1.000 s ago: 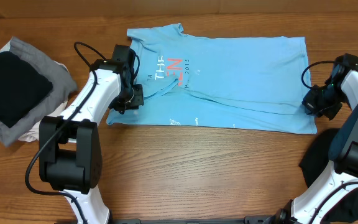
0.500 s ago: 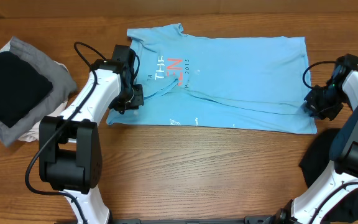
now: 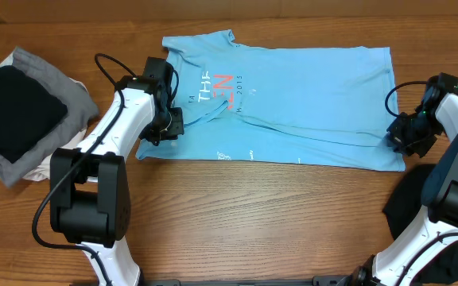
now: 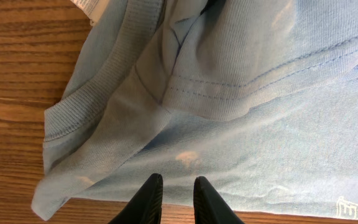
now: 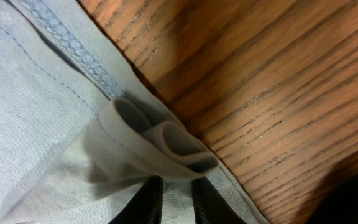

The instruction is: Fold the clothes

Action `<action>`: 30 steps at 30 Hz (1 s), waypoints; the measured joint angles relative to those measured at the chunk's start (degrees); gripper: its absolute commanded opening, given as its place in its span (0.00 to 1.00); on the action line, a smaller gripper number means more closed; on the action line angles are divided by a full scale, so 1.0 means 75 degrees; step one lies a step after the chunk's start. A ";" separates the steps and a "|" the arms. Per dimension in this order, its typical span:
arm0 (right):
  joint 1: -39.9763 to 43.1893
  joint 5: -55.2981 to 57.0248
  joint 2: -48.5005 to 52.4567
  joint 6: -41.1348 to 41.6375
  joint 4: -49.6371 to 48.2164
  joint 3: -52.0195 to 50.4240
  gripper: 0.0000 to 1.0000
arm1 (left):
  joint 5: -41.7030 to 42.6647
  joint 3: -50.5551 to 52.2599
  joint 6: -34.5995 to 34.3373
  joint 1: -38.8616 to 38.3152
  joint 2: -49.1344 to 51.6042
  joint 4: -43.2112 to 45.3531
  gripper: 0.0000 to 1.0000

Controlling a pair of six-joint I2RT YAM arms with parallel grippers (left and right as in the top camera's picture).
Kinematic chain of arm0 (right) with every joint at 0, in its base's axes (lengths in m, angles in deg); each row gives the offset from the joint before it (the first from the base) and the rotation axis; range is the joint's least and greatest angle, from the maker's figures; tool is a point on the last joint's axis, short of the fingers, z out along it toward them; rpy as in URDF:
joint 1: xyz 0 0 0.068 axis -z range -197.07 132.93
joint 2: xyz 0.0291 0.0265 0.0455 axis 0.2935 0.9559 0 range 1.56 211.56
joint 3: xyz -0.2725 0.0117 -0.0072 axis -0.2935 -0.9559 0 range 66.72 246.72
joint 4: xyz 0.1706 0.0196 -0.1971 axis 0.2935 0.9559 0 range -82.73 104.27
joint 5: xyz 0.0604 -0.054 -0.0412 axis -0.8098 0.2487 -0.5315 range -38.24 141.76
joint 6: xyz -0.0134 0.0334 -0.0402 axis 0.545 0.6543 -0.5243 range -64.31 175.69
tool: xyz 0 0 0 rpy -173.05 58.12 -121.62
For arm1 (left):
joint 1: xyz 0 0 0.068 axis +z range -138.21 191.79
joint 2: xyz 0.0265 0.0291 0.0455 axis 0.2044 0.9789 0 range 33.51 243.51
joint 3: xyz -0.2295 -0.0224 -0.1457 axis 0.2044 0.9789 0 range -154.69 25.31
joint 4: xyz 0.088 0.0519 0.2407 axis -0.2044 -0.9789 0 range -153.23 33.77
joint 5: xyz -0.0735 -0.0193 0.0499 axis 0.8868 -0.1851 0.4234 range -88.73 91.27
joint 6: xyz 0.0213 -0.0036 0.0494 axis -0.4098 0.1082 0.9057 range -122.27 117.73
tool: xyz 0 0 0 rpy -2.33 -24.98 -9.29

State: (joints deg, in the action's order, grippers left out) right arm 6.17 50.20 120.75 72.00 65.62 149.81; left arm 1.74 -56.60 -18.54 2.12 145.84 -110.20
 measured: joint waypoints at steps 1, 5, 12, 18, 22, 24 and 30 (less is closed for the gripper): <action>0.0003 0.0009 -0.0006 0.0017 -0.0009 -0.0009 0.13 | 0.0000 0.0000 0.0003 0.0000 0.0000 0.0000 0.21; 0.0003 0.0009 -0.0015 0.0029 -0.0006 -0.0032 0.09 | 0.0000 0.0000 0.0000 0.0000 0.0000 0.0000 0.21; 0.0003 0.0003 -0.0015 0.0026 0.0294 0.0020 0.09 | 0.0000 0.0000 0.0000 0.0000 0.0000 0.0000 0.21; 0.0003 0.0006 -0.0012 0.0017 0.0294 0.0055 0.17 | 0.0000 0.0000 0.0000 0.0000 0.0000 0.0000 0.21; 0.0029 0.0003 -0.0012 0.0026 0.0169 0.0073 0.19 | 0.0000 0.0000 0.0000 0.0000 0.0000 0.0000 0.21; 0.0055 0.0003 -0.0012 0.0029 0.0137 0.0122 0.20 | 0.0000 0.0000 0.0000 0.0000 0.0000 0.0000 0.21; 0.0096 0.0003 -0.0009 0.0023 -0.0012 0.0393 0.17 | 0.0000 0.0000 0.0000 0.0000 0.0000 0.0003 0.22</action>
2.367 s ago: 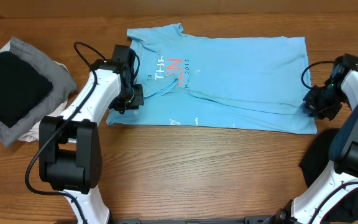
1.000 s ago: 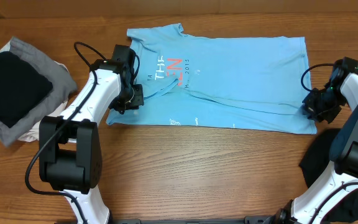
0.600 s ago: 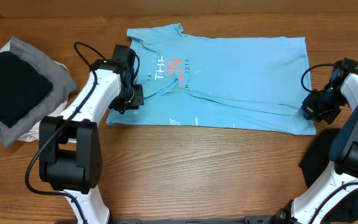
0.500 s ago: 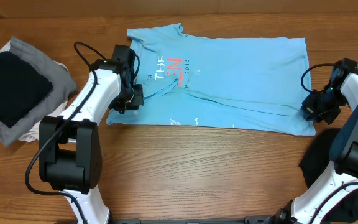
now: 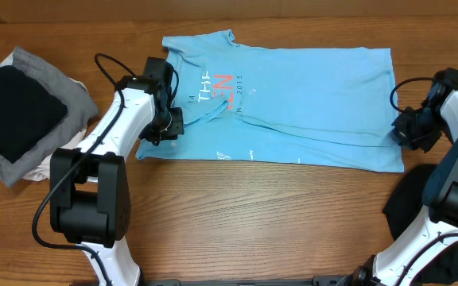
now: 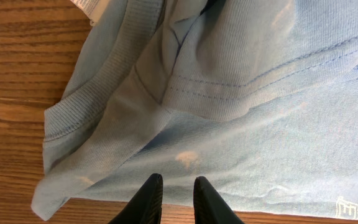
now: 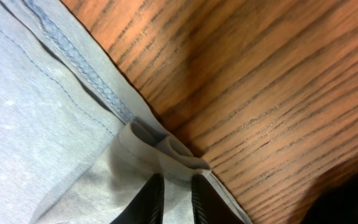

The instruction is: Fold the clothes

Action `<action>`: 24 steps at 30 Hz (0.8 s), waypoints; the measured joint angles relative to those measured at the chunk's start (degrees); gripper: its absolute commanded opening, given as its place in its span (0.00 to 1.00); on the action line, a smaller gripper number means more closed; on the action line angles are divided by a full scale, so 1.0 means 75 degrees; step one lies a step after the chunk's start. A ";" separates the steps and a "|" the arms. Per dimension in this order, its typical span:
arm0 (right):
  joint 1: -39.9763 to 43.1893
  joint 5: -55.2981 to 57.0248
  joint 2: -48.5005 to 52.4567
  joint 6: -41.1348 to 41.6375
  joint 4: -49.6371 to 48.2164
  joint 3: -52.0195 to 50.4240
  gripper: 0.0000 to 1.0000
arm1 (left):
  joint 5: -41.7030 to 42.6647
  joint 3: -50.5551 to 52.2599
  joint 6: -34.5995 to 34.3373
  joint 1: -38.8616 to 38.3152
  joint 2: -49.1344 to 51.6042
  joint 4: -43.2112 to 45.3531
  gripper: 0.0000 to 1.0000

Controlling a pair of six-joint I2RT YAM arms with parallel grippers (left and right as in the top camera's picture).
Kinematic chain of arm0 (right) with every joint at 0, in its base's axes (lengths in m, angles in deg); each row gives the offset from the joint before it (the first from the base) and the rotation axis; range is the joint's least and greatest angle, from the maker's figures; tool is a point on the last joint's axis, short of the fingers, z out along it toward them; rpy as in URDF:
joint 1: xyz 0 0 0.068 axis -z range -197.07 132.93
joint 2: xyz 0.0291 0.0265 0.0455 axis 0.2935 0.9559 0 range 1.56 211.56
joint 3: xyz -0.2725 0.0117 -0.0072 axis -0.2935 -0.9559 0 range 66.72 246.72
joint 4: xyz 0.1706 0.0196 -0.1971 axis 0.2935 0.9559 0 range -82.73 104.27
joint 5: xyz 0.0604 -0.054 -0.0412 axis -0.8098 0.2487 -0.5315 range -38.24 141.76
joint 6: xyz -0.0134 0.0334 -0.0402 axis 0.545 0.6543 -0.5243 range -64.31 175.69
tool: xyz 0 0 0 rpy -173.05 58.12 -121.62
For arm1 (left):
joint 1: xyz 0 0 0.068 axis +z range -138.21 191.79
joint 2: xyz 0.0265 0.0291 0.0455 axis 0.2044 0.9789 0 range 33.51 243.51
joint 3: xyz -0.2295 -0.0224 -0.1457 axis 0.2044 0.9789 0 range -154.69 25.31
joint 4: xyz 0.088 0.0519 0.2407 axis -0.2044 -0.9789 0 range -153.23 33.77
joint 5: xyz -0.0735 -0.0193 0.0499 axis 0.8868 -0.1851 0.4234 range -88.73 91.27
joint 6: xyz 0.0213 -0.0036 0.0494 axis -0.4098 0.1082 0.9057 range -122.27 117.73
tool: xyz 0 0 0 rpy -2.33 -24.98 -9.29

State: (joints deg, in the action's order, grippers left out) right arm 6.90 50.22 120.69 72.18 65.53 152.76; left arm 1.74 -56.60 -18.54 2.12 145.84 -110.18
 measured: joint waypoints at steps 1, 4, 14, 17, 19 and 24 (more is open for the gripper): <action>0.0000 0.0000 0.0000 0.0000 0.0000 0.0003 0.15 | 0.0000 0.0000 0.0000 0.0000 0.0000 -0.0003 0.22; 0.0000 -0.0003 0.0000 0.0003 0.0003 0.0003 0.14 | 0.0000 0.0000 0.0000 0.0000 0.0000 0.0003 0.22; 0.0000 0.0009 0.0003 -0.0003 -0.0169 -0.0006 0.25 | 0.0000 0.0000 0.0000 0.0000 0.0000 0.0003 0.22; 0.0000 0.0009 0.0003 0.0000 -0.0280 -0.0050 0.20 | 0.0000 0.0000 0.0000 0.0000 0.0000 0.0000 0.22; 0.0000 0.0012 0.0006 0.0003 -0.0283 -0.0079 0.14 | 0.0000 0.0000 0.0000 0.0000 0.0000 0.0003 0.22; 0.0000 0.0009 0.0012 -0.0003 -0.0286 -0.0087 0.13 | 0.0000 0.0000 0.0000 0.0000 0.0000 0.0003 0.22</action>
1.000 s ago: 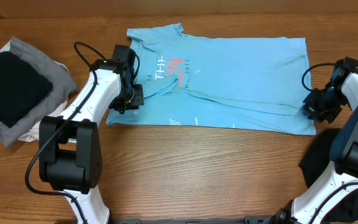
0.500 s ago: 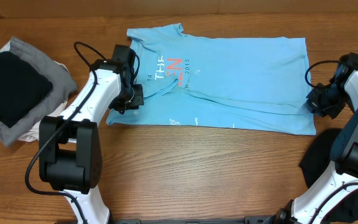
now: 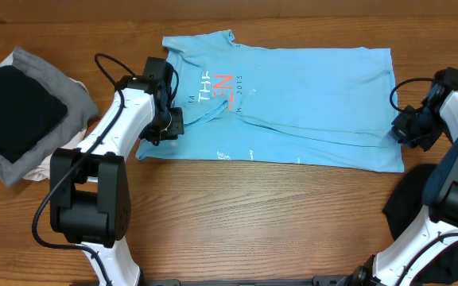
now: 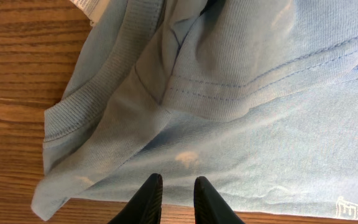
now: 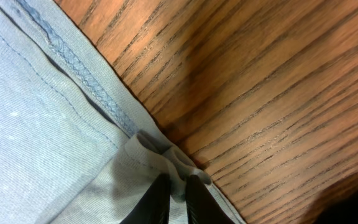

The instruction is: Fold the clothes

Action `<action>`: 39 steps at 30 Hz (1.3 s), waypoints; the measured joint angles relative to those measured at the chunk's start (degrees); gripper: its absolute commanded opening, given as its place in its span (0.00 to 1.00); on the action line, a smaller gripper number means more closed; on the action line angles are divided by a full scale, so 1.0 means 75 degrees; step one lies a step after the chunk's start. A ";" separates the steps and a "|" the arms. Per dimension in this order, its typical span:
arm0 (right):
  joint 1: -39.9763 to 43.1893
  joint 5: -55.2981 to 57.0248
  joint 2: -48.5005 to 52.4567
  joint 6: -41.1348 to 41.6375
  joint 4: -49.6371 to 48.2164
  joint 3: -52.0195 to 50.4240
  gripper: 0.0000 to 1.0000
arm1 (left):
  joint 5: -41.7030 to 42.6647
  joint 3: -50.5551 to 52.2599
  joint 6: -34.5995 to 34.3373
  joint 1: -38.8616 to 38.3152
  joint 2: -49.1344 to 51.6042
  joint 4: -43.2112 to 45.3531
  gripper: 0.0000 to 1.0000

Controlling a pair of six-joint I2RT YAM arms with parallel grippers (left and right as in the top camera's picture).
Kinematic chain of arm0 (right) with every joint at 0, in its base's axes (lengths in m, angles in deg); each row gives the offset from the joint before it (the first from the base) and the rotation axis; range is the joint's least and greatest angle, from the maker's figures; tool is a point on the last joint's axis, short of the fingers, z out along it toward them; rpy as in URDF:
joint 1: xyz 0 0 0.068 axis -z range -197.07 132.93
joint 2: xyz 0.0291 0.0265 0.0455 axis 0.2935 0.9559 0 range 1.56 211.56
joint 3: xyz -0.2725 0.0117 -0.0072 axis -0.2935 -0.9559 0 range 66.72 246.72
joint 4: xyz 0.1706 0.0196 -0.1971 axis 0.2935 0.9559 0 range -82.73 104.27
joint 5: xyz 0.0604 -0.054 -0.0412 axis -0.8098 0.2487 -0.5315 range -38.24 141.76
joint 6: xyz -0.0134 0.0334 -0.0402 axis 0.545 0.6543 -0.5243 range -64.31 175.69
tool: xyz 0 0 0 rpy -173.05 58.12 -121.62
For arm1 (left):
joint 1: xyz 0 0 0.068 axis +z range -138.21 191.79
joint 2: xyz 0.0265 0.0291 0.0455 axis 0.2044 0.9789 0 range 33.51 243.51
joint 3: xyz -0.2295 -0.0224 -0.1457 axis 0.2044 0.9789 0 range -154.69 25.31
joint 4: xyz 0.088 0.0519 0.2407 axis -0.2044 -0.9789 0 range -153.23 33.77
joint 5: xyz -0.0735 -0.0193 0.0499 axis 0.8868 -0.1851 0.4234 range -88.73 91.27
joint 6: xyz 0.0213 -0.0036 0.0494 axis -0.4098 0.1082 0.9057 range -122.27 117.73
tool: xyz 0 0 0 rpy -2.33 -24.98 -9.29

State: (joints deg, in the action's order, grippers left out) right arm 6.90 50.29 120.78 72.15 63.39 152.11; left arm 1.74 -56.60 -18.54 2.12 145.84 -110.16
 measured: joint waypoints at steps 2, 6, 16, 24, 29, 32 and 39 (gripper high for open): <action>0.0000 0.0000 0.0000 0.0000 0.0000 0.0000 0.06 | 0.0000 0.0000 0.0000 0.0000 0.0000 0.0000 0.22; 0.0000 -0.0003 0.0000 0.0000 0.0003 0.0000 0.04 | 0.0000 0.0000 0.0000 0.0000 0.0000 0.0000 0.21; 0.0000 -0.0676 0.0064 -0.0055 0.0691 0.0629 0.04 | 0.0000 0.0000 0.0000 0.0000 0.0000 0.0000 0.22; 0.0000 -0.1093 0.0070 -0.0035 0.0356 0.1358 0.19 | 0.0000 0.0000 0.0000 0.0000 0.0000 0.0000 0.22; 0.0000 -0.0720 0.0070 -0.0029 0.0994 0.1361 0.15 | 0.0000 0.0000 0.0000 0.0000 0.0000 -0.0006 0.22; 0.0000 -0.0405 0.0070 -0.0020 0.1556 0.1311 0.12 | 0.0000 0.0000 0.0000 0.0000 0.0000 0.0003 0.22; -0.0009 -0.0172 0.0070 -0.0140 0.1005 0.0420 0.10 | 0.0000 0.0012 0.0006 0.0000 0.0000 0.0653 0.25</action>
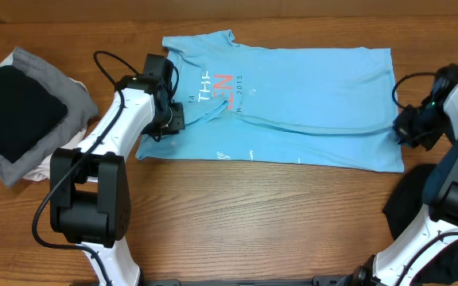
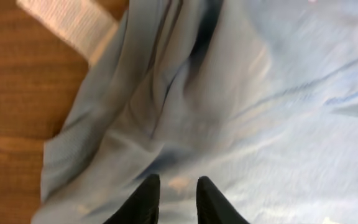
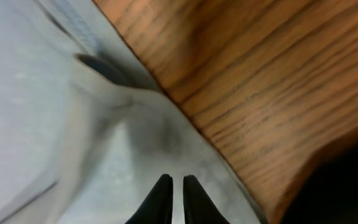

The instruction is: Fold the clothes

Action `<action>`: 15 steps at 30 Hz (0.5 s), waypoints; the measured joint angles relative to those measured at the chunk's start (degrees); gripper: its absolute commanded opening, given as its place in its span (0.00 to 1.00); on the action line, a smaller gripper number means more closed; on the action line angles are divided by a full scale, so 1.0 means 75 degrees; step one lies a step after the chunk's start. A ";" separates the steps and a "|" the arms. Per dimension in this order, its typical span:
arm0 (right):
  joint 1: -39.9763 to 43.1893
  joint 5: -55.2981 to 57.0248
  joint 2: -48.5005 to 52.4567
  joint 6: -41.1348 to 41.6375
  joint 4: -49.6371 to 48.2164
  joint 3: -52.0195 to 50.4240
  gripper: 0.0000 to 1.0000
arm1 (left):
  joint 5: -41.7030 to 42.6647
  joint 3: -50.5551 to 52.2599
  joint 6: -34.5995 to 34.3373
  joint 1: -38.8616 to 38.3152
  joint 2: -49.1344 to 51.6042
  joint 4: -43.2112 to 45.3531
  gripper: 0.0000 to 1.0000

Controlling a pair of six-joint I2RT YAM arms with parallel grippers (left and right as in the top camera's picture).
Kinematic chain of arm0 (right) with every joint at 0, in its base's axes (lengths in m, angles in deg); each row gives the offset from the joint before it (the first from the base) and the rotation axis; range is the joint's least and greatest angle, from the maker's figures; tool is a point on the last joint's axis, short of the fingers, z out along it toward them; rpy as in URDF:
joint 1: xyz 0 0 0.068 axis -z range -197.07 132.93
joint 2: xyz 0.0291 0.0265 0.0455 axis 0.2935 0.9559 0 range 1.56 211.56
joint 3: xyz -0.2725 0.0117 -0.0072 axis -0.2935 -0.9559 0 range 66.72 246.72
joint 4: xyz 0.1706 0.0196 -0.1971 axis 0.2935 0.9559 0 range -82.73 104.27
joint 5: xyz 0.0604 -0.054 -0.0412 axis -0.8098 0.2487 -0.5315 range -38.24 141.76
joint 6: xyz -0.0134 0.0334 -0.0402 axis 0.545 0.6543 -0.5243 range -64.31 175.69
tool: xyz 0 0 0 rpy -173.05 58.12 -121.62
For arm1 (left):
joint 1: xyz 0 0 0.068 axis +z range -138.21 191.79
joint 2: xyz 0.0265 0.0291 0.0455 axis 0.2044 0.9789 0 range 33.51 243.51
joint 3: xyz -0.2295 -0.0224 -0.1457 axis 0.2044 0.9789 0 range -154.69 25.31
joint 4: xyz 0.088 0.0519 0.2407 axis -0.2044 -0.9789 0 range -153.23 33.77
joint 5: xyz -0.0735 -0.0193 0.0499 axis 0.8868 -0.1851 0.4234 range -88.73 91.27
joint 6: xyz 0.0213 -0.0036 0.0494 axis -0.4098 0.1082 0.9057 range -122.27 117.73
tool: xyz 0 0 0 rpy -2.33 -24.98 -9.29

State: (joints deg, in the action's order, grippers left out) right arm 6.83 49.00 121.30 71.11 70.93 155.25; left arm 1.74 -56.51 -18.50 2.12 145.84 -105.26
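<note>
A light blue T-shirt (image 1: 293,95) with red and white print lies spread across the wooden table, collar to the left. My left gripper (image 1: 168,124) is at the shirt's near left edge by the sleeve, shut on the cloth (image 2: 241,93); its fingertips (image 2: 173,182) press into the fabric. My right gripper (image 1: 409,132) is at the right hem, shut on the hem cloth (image 3: 55,124), fingertips (image 3: 172,180) nearly together. Both wrist views are blurred.
A pile of folded clothes, black on grey (image 1: 18,111), sits at the far left. A dark garment (image 1: 408,202) lies at the front right beside the right arm's base. Bare wooden table (image 1: 253,214) runs along the front.
Both wrist views have gone blurred. The sleeve folds have shifted in the left view and the bunched hem has flattened in the right. The long crease across the shirt lies straighter.
Both grippers were shut on the shirt, the left by the sleeve, the right low on the hem with a rolled fold before its fingers. The right gripper then stood a little farther right with a smaller fold. Now the cloth between them is drawn straighter.
</note>
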 measured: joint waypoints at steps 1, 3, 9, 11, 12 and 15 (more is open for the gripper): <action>0.0000 0.0006 0.0000 -0.0012 -0.0105 -0.0154 0.10 | 0.0000 0.0015 0.0000 0.0000 0.0000 0.0117 0.25; 0.0000 0.0003 0.0000 -0.0047 -0.0329 -0.0455 0.10 | 0.0000 0.0125 0.0000 0.0000 0.0000 0.0318 0.25; 0.0000 0.0003 -0.0093 -0.0271 -0.0644 -0.0796 0.10 | 0.0000 0.0746 0.0000 0.0000 0.0000 0.0510 0.26; 0.0000 0.0000 -0.0143 -0.0312 -0.0656 -0.0868 0.10 | 0.0000 0.1052 0.0000 0.0000 0.0000 0.0577 0.27; 0.0000 0.0000 -0.0157 -0.0321 -0.0662 -0.0892 0.10 | 0.0003 0.1218 0.0000 0.0000 0.0003 0.0612 0.27; 0.0000 0.0000 -0.0195 -0.0353 -0.0568 -0.0968 0.04 | 0.0006 0.1411 0.0003 0.0000 -0.0047 0.0752 0.25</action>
State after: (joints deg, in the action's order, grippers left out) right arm 6.83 49.00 119.84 68.46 66.67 148.00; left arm 1.78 -45.93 -18.48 2.12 145.49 -99.63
